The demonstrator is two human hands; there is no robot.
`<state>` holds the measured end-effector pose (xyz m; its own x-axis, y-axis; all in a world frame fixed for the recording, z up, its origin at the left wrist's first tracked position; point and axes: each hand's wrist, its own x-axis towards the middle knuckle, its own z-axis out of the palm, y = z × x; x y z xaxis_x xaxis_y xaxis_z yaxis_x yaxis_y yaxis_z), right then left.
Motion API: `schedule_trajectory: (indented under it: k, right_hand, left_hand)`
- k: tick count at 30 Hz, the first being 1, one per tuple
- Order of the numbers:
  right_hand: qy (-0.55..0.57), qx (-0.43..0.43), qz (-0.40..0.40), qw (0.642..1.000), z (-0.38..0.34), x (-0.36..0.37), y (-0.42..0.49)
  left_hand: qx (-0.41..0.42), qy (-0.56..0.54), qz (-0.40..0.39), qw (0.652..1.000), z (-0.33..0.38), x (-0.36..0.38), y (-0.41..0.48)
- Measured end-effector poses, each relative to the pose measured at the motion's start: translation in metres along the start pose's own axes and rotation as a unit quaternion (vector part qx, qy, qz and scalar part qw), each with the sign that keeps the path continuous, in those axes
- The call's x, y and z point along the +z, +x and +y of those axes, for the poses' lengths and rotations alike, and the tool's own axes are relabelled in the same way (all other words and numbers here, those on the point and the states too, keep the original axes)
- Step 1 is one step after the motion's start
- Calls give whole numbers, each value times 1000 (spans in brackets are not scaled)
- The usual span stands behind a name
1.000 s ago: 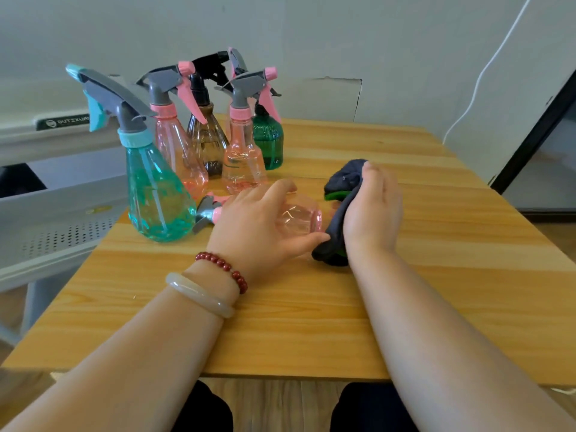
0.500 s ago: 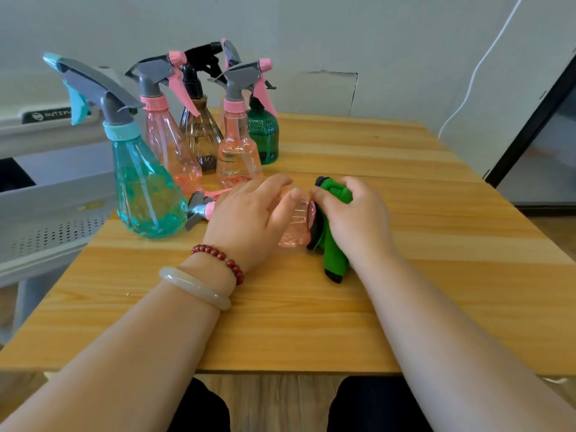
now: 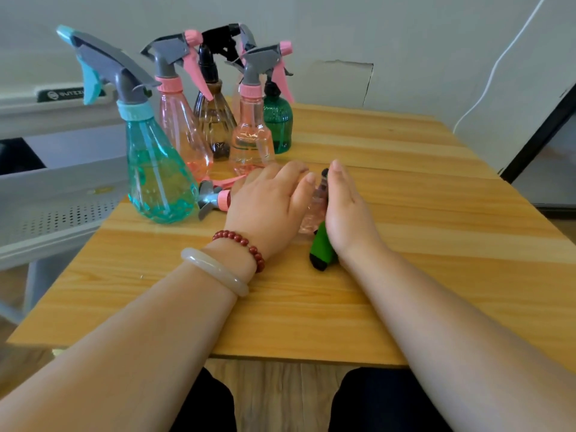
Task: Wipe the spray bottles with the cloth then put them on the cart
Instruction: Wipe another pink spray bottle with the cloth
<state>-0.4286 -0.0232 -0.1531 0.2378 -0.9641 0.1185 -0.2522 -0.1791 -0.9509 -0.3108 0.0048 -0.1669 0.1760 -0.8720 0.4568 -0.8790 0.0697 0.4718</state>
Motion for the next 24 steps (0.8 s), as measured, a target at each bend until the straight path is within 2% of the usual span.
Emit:
schedule_trajectory:
  k: [7,12,17,21,24]
  right_hand:
    - [28,-8,-13,999,4,0,-11]
    - [2,-12,-2,1000,2,2,3]
    - [-13,-12,-31,999,10,-8,-4]
    - [115,-4,36,993,9,-13,-8]
    - [52,-10,112,992,13,-7,-4]
  left_hand:
    - [-4,-3,4,1000,1,0,1]
    - [-5,-5,7,1000,2,0,0]
    - [0,-8,12,1000,1,1,0]
    - [2,-5,13,1000,0,1,0]
    - [5,-8,15,1000,-1,2,0]
